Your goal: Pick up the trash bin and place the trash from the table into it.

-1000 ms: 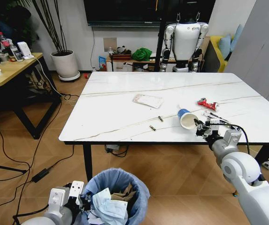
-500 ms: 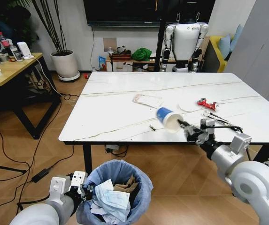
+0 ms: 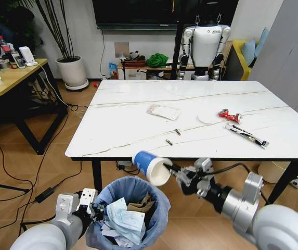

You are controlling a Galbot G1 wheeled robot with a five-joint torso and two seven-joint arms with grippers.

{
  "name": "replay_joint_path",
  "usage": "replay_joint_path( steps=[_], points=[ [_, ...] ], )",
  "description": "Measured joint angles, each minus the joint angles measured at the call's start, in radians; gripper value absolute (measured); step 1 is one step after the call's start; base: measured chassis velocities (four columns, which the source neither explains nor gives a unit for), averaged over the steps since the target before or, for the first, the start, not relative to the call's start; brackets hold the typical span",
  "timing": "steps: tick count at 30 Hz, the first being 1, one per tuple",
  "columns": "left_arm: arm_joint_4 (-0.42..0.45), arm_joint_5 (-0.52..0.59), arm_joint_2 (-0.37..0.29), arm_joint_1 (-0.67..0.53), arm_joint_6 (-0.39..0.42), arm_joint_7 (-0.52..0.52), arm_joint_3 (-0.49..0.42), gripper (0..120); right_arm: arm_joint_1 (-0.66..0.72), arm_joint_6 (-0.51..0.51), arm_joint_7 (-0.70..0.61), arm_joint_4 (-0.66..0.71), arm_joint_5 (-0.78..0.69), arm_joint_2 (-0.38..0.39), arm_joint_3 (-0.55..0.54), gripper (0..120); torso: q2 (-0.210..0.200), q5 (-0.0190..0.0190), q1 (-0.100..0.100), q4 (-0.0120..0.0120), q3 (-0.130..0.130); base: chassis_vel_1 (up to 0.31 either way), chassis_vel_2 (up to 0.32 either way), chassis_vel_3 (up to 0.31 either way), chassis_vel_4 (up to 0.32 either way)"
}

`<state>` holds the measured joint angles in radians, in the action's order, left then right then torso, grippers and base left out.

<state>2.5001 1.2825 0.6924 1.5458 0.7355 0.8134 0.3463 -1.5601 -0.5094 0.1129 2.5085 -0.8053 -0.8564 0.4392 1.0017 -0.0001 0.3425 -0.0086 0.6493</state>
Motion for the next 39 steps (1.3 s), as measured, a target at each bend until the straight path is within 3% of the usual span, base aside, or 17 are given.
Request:
replay_joint_path(
  steps=[10, 14, 16, 20, 25, 35, 39],
  points=[
    [-0.006, -0.003, 0.012, -0.006, 0.0, 0.0, -0.009, 0, -0.03, -0.021, 0.047, -0.005, 0.089, 0.019, -0.048, 0, 0.0, 0.0, 0.0, 0.0, 0.0, 0.0, 0.0, 0.0, 0.0],
    [-0.013, -0.003, 0.013, -0.011, 0.0, 0.0, -0.01, 0, -0.044, -0.031, 0.054, -0.006, 0.101, 0.019, -0.059, 14, 0.0, 0.0, 0.0, 0.0, 0.0, 0.0, 0.0, 0.0, 0.0],
    [-0.017, -0.003, 0.015, -0.019, 0.0, -0.001, -0.019, 0, -0.049, -0.04, 0.058, -0.006, 0.118, 0.019, -0.067, 26, 0.0, 0.0, 0.0, 0.0001, 0.0, 0.0, 0.0, 0.0, 0.0],
    [-0.018, -0.003, 0.017, -0.022, 0.0, -0.002, -0.025, 0, -0.052, -0.041, 0.058, -0.007, 0.127, 0.019, -0.067, 34, 0.0, 0.0, 0.0, 0.0, 0.0, 0.0, 0.0, 0.0, 0.0],
    [-0.021, -0.006, 0.022, -0.023, 0.0, -0.003, -0.028, 0, -0.042, -0.038, 0.046, -0.007, 0.124, 0.017, -0.053, 55, 0.0, 0.0, 0.0, 0.0, 0.0, 0.0, 0.0, 0.0, 0.0],
    [-0.014, -0.026, 0.029, -0.003, 0.0, -0.007, -0.025, 0, 0.082, -0.044, -0.125, -0.008, -0.075, 0.012, -0.009, 94, 0.0, 0.0001, 0.0, 0.0001, 0.0, 0.0, 0.0, 0.0, 0.0],
    [-0.012, -0.031, 0.032, 0.002, 0.0, -0.008, -0.024, 0, 0.104, -0.051, -0.162, -0.008, -0.111, 0.012, 0.004, 99, 0.0, 0.0001, 0.0, 0.0001, 0.0, 0.0, 0.0, 0.0, 0.0]
  ],
)
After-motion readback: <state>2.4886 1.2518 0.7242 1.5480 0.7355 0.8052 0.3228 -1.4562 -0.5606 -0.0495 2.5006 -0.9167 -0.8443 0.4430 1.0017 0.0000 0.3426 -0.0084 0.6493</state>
